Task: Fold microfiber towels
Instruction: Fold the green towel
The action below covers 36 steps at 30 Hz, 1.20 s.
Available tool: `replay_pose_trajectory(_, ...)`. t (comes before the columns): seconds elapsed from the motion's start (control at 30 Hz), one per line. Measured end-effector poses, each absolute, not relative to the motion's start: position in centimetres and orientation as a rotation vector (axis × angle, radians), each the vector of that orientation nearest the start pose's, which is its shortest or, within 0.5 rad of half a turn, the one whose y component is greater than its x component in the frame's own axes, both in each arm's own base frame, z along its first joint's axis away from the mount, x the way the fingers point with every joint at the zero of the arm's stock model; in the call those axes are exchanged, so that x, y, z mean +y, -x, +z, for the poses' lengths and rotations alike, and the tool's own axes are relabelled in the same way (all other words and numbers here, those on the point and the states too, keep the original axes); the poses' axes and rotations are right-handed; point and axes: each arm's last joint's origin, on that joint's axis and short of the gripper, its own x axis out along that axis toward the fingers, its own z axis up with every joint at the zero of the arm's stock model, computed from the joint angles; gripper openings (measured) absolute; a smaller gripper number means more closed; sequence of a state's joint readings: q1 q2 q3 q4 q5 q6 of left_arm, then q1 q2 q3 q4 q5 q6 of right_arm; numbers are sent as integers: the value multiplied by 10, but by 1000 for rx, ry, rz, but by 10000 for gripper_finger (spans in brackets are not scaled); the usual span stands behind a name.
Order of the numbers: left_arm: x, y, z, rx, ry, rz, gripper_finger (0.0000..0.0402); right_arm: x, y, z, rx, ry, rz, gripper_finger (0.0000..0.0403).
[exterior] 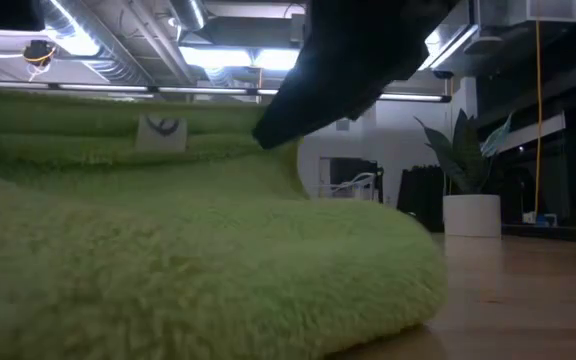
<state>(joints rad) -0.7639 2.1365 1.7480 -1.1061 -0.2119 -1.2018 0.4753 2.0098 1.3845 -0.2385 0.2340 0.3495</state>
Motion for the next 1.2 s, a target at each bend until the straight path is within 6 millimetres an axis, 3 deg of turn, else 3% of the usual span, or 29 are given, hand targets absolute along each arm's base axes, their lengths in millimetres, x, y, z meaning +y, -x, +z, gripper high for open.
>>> replay_pose_trajectory(0.23,-282,-303,186,1342,289,404,6,178,-389,171,822,-45,81,45)
replay_pose_trajectory(0.53,-278,-300,186,1338,273,472,79,171,-392,171,821,-54,63,124)
replay_pose_trajectory(0.87,-262,-300,192,1375,260,591,143,174,-392,175,854,-141,126,146)
replay_pose_trajectory(1.07,-283,-306,222,1312,355,452,148,190,-384,179,916,-186,369,146)
replay_pose_trajectory(1.2,-304,-308,236,1207,408,315,148,204,-377,179,918,-156,437,147)
